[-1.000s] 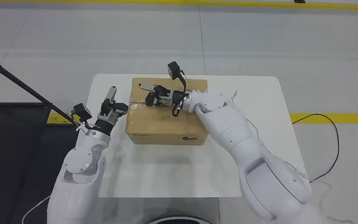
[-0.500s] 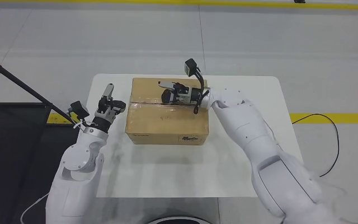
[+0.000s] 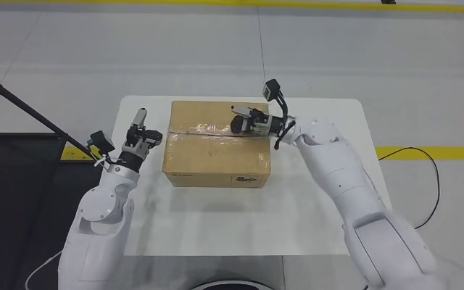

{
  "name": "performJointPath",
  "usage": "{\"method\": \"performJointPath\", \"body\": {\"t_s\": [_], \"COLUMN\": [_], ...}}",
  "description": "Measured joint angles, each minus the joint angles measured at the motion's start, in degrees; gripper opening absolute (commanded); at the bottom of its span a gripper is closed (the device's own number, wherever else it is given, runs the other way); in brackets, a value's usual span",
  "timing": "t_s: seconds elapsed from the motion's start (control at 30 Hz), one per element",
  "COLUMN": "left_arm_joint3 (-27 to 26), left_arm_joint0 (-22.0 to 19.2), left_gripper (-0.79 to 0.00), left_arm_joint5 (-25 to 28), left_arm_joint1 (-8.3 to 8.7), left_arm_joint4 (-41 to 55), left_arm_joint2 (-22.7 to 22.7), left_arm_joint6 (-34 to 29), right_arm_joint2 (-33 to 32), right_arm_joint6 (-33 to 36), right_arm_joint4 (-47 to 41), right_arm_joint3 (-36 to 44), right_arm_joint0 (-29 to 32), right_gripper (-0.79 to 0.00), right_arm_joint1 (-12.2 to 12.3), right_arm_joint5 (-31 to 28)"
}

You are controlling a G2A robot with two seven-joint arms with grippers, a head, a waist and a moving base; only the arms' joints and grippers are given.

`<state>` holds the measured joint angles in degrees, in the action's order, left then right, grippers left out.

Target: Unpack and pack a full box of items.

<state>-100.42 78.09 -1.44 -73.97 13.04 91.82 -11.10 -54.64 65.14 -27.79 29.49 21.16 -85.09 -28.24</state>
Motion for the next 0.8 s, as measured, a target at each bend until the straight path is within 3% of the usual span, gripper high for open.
{"method": "performJointPath", "body": {"t_s": [0.3, 0.5, 0.8], "left_arm_joint3": [-0.27, -0.32, -0.56], "left_arm_joint0": [-0.18, -0.24, -0.22], "left_gripper": [0.0, 0.0, 0.0], "left_arm_joint5": [-0.22, -0.27, -0.21], "left_arm_joint1": [-0.05, -0.01, -0.04], "left_arm_joint4": [-0.29, -0.51, -0.47], "left_arm_joint2": [-1.05, -1.2, -1.69], "left_arm_joint6": [0.21, 0.22, 0.61], "right_arm_joint2": [-8.69, -13.8, -18.36], "right_arm_joint6": [-2.07, -3.26, -6.58], "right_arm_joint4": [4.81, 7.88, 12.6], "right_arm_joint3": [18.23, 30.8, 37.19], "right_arm_joint0": [10.03, 17.1, 22.4], "right_gripper": [0.0, 0.0, 0.0], "right_arm_joint1": [5.77, 8.33, 10.43], "right_arm_joint5": [6.55, 12.11, 17.32]}}
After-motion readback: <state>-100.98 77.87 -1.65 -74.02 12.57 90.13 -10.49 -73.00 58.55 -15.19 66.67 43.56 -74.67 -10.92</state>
